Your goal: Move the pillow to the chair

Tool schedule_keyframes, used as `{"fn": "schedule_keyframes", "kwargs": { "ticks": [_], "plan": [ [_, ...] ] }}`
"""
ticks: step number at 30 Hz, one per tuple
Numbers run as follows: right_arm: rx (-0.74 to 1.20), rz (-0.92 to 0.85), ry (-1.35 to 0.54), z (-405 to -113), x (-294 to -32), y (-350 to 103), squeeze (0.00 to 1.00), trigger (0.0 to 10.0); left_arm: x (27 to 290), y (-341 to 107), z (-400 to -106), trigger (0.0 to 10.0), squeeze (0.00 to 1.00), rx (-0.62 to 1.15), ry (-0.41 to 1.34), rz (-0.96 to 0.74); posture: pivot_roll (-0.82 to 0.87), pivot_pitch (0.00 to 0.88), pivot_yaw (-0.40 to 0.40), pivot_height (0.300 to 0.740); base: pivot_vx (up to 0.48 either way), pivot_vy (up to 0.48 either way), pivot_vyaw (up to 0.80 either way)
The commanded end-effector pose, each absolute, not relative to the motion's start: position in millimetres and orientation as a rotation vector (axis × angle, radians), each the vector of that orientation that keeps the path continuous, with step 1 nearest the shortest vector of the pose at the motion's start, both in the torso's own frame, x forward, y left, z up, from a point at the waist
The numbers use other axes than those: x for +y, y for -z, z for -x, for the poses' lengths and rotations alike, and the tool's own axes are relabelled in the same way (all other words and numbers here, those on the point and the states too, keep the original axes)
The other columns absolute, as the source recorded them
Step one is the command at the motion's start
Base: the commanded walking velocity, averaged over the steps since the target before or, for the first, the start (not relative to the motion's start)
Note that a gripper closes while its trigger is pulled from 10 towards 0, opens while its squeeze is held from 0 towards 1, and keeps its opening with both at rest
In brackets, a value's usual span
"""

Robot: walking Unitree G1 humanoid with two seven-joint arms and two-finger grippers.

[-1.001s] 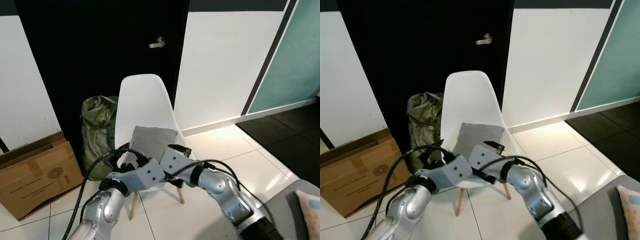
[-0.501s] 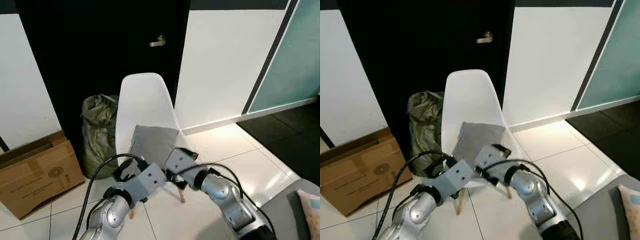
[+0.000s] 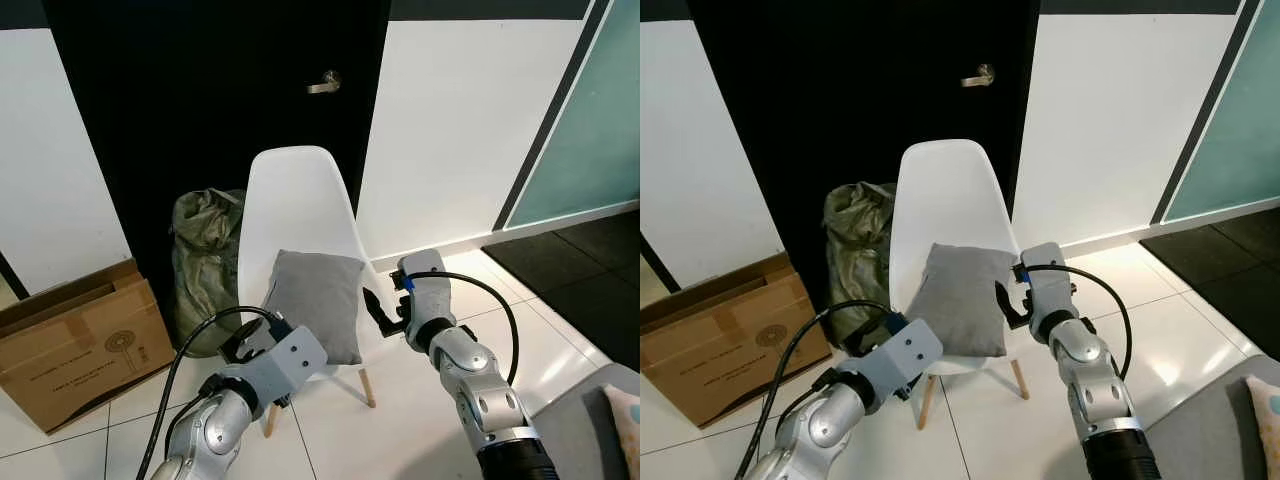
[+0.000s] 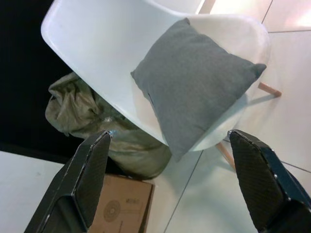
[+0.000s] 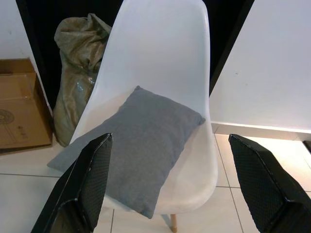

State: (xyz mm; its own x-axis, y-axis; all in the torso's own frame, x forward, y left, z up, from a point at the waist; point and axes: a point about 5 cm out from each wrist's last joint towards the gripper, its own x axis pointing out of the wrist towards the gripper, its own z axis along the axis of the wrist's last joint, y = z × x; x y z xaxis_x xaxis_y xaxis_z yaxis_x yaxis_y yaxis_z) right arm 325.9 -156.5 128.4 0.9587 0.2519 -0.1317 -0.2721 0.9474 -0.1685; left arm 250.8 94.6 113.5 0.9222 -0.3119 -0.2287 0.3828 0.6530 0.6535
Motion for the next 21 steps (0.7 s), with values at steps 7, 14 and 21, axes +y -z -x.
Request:
{"fn": "schedule_keyframes", "kwargs": {
  "ticks": [7,14,21],
  "plan": [
    [0.144,0.135,-0.235,-325.7,-157.8,-126.3,0.00,10.0,100.1,-113.5,-249.0,10.0,0.00,0.113,0.407,-0.753,-0.13,0.014,-0.020,0.697,0.000,0.000,0.00],
    [0.145,0.132,-0.239,-323.7,-155.2,-125.3,0.00,10.0,102.6,-112.5,-247.0,10.0,0.00,0.119,0.415,-0.752,-0.12,0.014,-0.019,0.697,0.000,0.000,0.00],
    [0.152,0.139,-0.255,-323.1,-153.4,-124.1,0.00,10.0,102.4,-111.6,-245.7,10.0,0.00,0.117,0.417,-0.757,-0.11,0.010,-0.020,0.697,0.000,0.000,0.00]
  ]
}}
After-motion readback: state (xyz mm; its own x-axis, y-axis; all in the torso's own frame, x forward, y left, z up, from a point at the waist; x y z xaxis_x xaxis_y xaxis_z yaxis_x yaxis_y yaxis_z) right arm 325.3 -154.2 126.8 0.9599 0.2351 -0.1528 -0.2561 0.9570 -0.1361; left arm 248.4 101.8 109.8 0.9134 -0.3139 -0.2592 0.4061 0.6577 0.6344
